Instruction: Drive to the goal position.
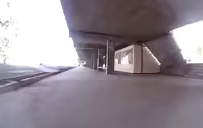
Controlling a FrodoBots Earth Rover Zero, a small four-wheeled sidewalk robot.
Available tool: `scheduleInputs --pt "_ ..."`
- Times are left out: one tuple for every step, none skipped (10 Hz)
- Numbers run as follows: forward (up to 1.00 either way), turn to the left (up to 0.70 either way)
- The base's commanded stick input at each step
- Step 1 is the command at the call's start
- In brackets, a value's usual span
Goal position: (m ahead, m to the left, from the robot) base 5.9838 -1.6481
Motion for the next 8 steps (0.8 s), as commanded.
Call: scheduleInputs --pt "0.50 0.00" --pt "0.50 0.00" --pt "0.50 0.00" --pt "0.50 0.00" --pt "0.50 0.11" --pt "0.50 0.50" --pt "0.50 0.49" --pt "0.50 0.37"
